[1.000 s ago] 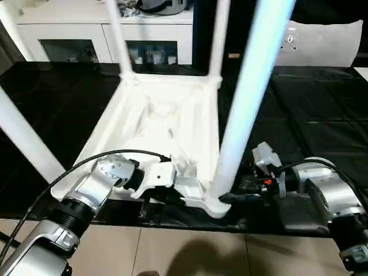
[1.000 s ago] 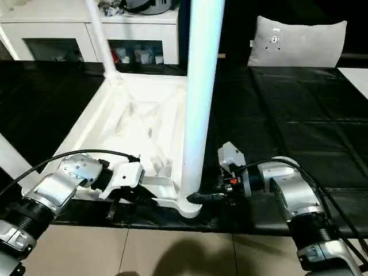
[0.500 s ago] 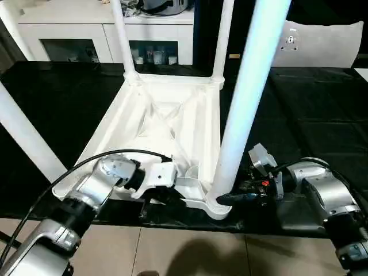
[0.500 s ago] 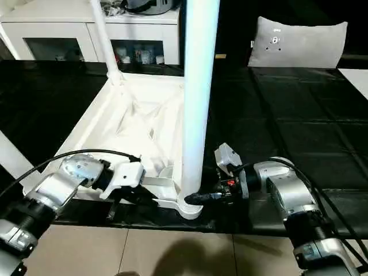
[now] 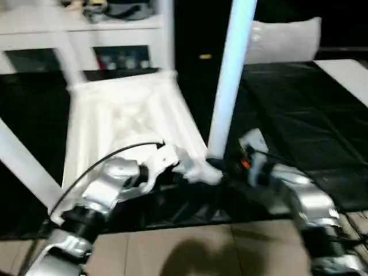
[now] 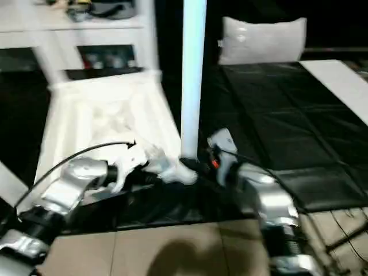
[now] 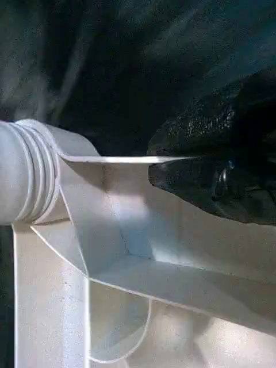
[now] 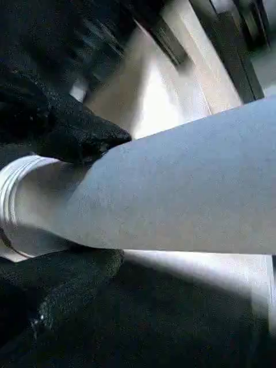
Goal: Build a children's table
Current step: Rotate leg to tighten
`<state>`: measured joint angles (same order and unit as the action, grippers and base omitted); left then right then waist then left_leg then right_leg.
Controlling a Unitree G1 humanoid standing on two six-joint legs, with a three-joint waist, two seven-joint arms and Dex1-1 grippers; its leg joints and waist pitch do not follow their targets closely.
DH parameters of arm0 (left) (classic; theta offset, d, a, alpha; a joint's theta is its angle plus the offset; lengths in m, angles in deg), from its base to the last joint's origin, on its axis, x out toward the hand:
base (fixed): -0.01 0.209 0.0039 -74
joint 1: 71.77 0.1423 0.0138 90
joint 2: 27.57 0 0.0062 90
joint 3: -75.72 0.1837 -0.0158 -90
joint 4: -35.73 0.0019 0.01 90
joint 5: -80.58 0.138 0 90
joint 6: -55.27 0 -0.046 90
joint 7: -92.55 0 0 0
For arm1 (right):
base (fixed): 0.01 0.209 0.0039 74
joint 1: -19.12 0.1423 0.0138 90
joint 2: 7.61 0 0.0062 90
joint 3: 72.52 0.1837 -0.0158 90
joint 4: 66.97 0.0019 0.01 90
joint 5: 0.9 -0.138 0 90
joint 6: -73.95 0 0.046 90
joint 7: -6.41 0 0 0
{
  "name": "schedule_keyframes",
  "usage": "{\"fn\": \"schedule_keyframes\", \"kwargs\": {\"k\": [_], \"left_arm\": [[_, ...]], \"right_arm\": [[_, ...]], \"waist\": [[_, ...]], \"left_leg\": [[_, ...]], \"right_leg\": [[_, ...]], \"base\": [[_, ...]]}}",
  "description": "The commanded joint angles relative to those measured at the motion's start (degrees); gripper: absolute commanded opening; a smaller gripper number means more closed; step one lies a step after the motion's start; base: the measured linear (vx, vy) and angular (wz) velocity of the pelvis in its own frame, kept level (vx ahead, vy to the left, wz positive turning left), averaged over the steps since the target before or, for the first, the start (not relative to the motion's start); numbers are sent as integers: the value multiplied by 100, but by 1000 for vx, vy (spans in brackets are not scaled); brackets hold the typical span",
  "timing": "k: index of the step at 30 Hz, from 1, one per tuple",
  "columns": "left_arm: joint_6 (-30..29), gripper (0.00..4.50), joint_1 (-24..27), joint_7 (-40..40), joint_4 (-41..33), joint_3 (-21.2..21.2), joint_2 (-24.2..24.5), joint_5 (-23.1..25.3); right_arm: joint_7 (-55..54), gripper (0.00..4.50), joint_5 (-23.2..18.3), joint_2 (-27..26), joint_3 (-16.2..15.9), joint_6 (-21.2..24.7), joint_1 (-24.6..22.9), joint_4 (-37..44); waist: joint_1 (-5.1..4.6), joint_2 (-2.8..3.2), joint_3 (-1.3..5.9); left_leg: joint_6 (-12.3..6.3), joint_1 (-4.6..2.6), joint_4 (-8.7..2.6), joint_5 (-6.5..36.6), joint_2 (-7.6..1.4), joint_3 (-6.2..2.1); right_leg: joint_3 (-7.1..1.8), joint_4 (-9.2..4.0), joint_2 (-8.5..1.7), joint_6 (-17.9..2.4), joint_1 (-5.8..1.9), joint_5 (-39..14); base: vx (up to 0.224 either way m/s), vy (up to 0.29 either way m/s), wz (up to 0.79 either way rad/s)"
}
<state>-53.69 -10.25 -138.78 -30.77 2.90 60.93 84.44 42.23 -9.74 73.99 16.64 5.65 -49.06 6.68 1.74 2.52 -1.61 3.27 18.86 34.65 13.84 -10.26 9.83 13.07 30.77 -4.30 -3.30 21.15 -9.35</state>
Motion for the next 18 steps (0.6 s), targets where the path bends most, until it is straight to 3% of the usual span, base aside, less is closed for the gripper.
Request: {"fn": "schedule_keyframes", "kwargs": {"k": [1, 2, 4, 6, 9, 10, 11, 14, 16, 18], "left_arm": [[-64, 0, -162, 322, -198, 306, -531, -58], [-83, 0, -181, 431, -175, 307, -589, -16], [-114, 0, -178, 643, -180, 275, -766, 27], [-128, 0, -165, 647, -206, 277, -788, 41], [-83, 0, -137, 562, -247, 316, -674, 115], [-67, 0, -116, 456, -269, 319, -560, 115], [-68, 0, -109, 427, -278, 319, -530, 114], [93, 0, -59, 183, -283, 326, -277, 135], [280, 0, -31, -14, -253, 362, -133, 144], [642, 0, 21, -342, -245, 435, 51, 127]], "right_arm": [[-509, 195, 149, -412, -380, -3, 167, -292], [-546, 250, 216, -448, -429, -94, 171, -318], [-667, 264, 198, -633, -375, -152, 183, -314], [-674, 270, 145, -670, -344, -133, 181, -285], [-491, 309, 66, -553, -312, -167, 120, -143], [-215, 313, 50, -358, -333, -286, 61, -55], [-131, 325, 33, -303, -333, -315, 45, -32], [646, 351, -133, 230, -297, -531, -69, 81], [1063, 370, -192, 520, -294, -592, -105, 109], [1520, 382, -292, 848, -276, -573, -127, 134]], "waist": [[-21, -19, 249], [-42, -22, 260], [-27, -45, 268], [3, -46, 296], [32, -49, 309], [61, -53, 311], [94, -63, 340], [172, -45, 381], [217, -54, 372], [271, -62, 362]], "left_leg": [[-191, 19, -409, 1280, -451, -275], [-200, 10, -402, 1270, -432, -256], [-253, 33, -403, 1024, -381, -234], [-362, 82, -415, 648, -407, -248], [-434, 76, -405, 428, -433, -242], [-470, 71, -391, 387, -411, -222], [-546, 119, -381, 218, -388, -217], [-777, 145, -337, -246, -426, -231], [-883, 149, -315, -312, -422, -213], [-902, 160, -307, -198, -386, -190]], "right_leg": [[-370, -629, -649, 625, -303, -2790], [-404, -624, -688, 573, -296, -2715], [-452, -591, -711, 448, -297, -2513], [-521, -475, -720, 239, -323, -2043], [-580, -383, -724, 34, -304, -1677], [-609, -362, -720, -20, -289, -1628], [-622, -306, -724, -46, -347, -1462], [-640, -174, -708, -165, -325, -829], [-654, -147, -703, -243, -298, -644], [-646, -165, -693, -195, -308, -829]], "base": [[0, 0, 0], [0, 0, 0], [0, 0, 0], [0, 0, 0], [0, 0, 0], [0, 0, 0], [0, 0, 0], [0, 0, 0], [0, 0, 0], [0, 0, 0]]}}
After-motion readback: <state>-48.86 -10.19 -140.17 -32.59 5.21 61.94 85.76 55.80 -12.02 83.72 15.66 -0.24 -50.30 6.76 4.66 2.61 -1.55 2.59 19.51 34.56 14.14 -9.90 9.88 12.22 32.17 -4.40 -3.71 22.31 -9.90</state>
